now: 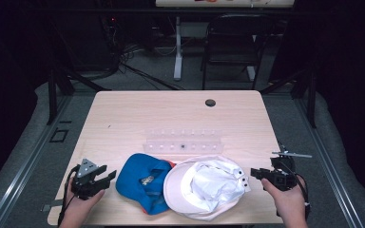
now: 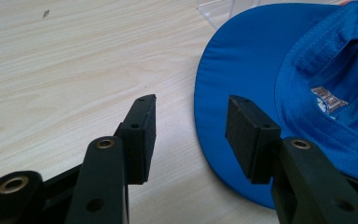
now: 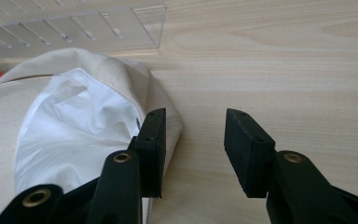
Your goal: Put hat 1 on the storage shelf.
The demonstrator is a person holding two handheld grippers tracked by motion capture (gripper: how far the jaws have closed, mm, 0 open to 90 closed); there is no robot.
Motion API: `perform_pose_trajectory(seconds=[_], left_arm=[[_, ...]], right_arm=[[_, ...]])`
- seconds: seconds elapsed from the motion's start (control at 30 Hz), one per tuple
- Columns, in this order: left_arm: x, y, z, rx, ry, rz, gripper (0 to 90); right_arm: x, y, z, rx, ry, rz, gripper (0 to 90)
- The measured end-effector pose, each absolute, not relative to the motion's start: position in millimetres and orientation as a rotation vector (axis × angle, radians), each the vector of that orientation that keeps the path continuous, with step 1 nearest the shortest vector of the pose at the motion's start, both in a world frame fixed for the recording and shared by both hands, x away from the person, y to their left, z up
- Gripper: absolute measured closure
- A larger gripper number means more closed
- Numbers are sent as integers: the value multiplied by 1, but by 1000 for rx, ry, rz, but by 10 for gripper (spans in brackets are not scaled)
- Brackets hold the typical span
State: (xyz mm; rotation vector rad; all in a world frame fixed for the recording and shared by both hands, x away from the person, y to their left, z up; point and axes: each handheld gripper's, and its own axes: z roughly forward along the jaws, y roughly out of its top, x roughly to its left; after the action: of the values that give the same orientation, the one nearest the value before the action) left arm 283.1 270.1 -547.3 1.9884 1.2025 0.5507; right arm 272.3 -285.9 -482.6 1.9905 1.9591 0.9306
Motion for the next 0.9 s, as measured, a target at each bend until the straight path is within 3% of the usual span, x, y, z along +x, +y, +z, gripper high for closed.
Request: perform_pose_trajectory(seconds=[0.9], left_arm=[[282,269,-550,1997,1215,550,515]], right_arm=[[290,-255,-455,1972,2231,724,559]])
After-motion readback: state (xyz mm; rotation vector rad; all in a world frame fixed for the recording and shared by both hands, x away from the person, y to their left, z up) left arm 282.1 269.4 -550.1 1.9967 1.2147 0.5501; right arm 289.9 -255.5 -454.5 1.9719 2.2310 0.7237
